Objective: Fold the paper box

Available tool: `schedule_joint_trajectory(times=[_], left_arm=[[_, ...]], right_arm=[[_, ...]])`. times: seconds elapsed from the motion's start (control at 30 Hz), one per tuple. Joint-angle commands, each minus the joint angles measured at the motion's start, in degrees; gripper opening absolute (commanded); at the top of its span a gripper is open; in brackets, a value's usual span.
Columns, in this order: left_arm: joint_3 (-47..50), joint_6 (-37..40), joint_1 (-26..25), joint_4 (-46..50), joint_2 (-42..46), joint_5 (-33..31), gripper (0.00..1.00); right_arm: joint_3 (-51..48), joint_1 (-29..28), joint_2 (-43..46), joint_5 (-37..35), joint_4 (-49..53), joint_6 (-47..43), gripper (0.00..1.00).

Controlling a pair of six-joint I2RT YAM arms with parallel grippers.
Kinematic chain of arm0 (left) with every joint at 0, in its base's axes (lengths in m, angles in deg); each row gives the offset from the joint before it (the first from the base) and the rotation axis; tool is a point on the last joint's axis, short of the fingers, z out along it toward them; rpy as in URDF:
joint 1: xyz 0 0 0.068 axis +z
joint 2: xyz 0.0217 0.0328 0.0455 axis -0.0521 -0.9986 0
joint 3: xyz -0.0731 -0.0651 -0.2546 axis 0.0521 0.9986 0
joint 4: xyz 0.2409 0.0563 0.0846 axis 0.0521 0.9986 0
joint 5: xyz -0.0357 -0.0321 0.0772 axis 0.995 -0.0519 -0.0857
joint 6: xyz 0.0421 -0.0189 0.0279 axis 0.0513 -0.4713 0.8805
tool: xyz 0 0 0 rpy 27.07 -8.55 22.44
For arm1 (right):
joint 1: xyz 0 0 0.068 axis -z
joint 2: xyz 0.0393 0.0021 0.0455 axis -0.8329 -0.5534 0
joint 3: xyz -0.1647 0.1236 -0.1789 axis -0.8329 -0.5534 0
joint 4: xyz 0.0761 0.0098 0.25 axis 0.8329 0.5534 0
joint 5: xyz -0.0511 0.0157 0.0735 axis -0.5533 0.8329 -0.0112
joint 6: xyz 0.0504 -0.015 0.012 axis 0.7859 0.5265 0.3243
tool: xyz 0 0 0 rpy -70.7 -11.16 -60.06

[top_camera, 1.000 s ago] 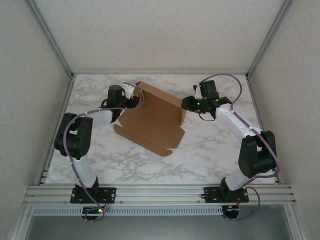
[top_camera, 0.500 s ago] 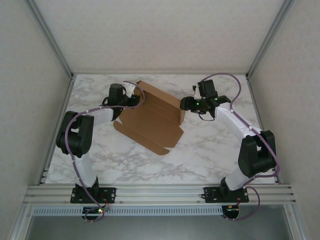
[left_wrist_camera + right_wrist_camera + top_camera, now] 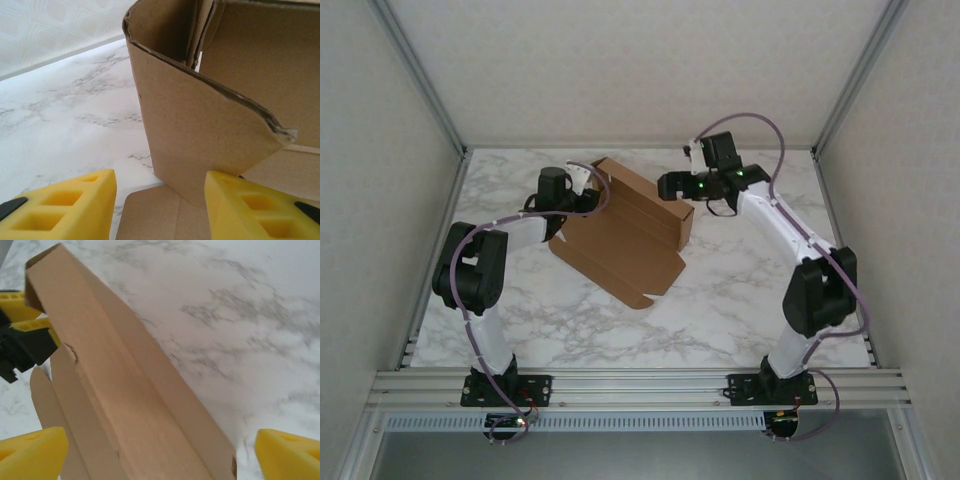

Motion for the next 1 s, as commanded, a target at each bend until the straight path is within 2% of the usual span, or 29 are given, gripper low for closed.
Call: schedule_joint_trajectory(times=[0.0, 0.27, 0.47, 0.63, 0.7, 0.83, 0.9, 0.97], left_arm=[[-0.15, -1.16, 0.31, -1.61, 0.21, 1.00, 0.50], [-0.33, -3.45, 0.23, -1.92, 0.35, 4.95, 0.46], [2.79, -6.00, -1.01, -4.01, 2.82, 9.36, 0.46], [5.36, -6.07, -3.82, -5.22, 5.36, 10.47, 0.46], [5.77, -7.13, -4.62, -5.09, 5.95, 10.47, 0.46], [8.79, -10.40, -5.39, -6.28, 10.20, 10.30, 0.46], [11.36, -11.71, -5.39, -7.56, 14.68, 9.45, 0.47], [14.26, -12.33, -5.39, -8.81, 20.29, 7.85, 0.48]], right_arm=[[7.43, -1.15, -6.72, 5.81, 3.26, -10.38, 0.99], [22.81, -2.24, -19.94, 7.02, 11.07, -18.69, 0.99], [30.85, -2.55, -25.40, 15.41, 11.18, -17.58, 0.97], [48.08, -2.21, -34.37, 23.64, 18.90, -14.58, 0.96], [51.09, -2.16, -36.88, 25.32, 19.10, -12.89, 0.96], [52.50, -2.20, -37.23, 17.26, 20.33, -10.46, 0.92], [47.56, -2.11, -32.91, 12.11, 17.73, -9.34, 0.89], [37.14, -1.77, -24.64, 7.59, 10.37, -6.61, 0.88]])
